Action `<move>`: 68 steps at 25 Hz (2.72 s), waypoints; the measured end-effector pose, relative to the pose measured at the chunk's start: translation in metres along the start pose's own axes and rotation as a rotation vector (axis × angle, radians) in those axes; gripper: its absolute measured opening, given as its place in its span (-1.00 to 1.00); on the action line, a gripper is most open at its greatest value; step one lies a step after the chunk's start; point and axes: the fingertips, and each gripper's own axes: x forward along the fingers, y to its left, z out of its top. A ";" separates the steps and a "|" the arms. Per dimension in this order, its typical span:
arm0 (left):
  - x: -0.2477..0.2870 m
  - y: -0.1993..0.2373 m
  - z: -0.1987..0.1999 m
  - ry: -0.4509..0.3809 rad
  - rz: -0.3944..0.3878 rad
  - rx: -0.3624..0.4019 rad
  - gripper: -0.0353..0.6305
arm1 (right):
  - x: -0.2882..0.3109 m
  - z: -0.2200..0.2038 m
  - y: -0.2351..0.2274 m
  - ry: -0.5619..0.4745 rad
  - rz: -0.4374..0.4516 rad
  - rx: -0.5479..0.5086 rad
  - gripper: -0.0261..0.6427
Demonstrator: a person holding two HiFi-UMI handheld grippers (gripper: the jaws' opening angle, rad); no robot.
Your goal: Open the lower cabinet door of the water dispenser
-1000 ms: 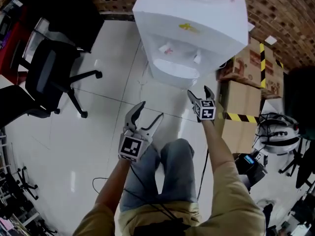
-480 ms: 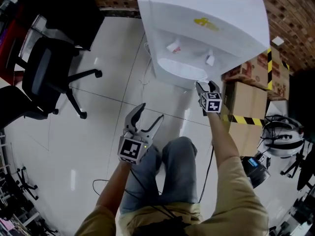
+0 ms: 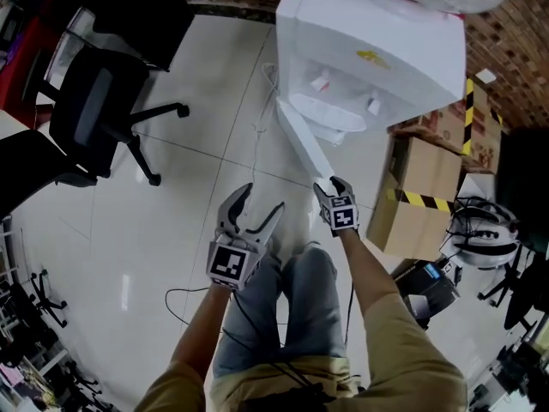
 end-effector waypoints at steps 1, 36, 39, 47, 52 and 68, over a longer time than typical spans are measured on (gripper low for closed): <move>-0.009 0.002 0.001 0.008 0.014 -0.018 -0.03 | 0.003 -0.006 0.017 0.013 0.015 0.010 -0.17; -0.191 -0.064 0.370 -0.266 0.058 0.142 -0.03 | -0.623 0.394 0.135 -0.989 -0.115 -0.042 -0.10; -0.197 -0.080 0.388 -0.296 0.031 0.170 -0.03 | -0.667 0.382 0.127 -1.044 -0.239 -0.009 -0.08; -0.194 -0.100 0.404 -0.340 0.027 0.167 -0.03 | -0.701 0.352 0.111 -1.072 -0.443 0.052 0.41; -0.192 -0.106 0.407 -0.367 0.060 0.204 -0.03 | -0.701 0.356 0.108 -1.028 -0.487 0.002 0.38; -0.201 -0.101 0.425 -0.426 0.086 0.178 -0.03 | -0.685 0.356 0.124 -0.997 -0.436 0.001 0.36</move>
